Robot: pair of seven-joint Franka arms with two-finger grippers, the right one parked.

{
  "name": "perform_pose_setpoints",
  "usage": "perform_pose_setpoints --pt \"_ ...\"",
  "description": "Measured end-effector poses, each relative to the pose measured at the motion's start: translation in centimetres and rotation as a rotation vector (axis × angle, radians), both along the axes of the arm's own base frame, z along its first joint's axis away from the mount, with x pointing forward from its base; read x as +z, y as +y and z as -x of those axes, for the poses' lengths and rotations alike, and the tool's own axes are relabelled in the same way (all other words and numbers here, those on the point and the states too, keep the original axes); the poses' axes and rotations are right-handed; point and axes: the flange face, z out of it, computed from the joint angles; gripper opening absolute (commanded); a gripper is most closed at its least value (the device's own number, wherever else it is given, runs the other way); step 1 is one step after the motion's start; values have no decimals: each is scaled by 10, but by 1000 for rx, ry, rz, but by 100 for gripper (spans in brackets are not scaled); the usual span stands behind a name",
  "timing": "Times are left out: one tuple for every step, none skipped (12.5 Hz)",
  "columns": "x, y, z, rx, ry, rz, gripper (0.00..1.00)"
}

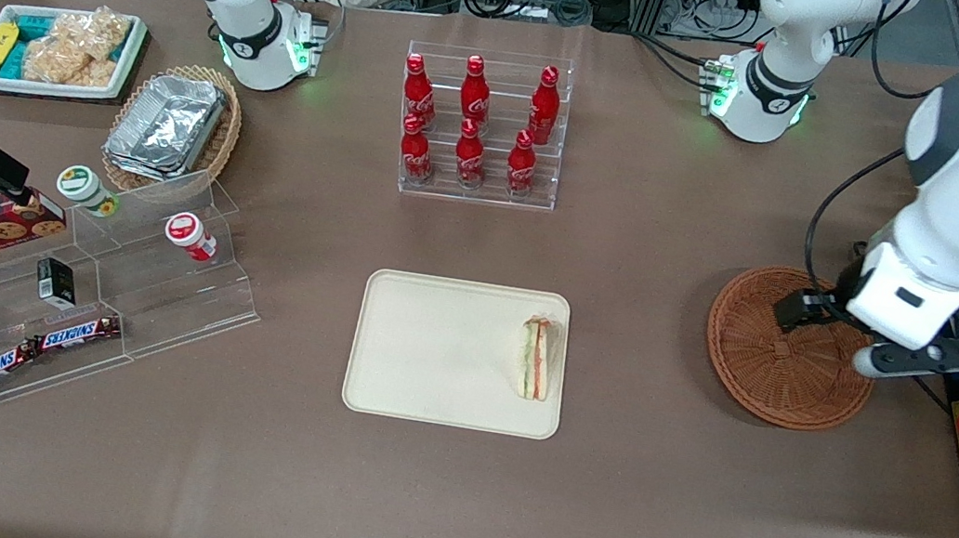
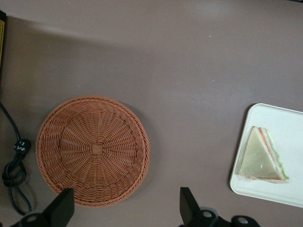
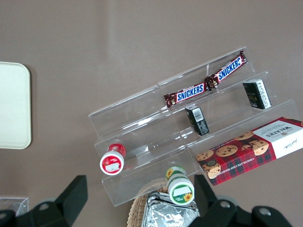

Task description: Place sandwich from basket to tray

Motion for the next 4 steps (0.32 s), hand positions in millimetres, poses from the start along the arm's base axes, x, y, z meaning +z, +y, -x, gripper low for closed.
perform_pose_setpoints --pt "3 20 -4 -12 -2 9 100" --pt "5 42 -8 -24 -4 11 100" --pt "10 58 -10 -31 -6 6 100" --pt "17 70 -11 -23 -10 9 100"
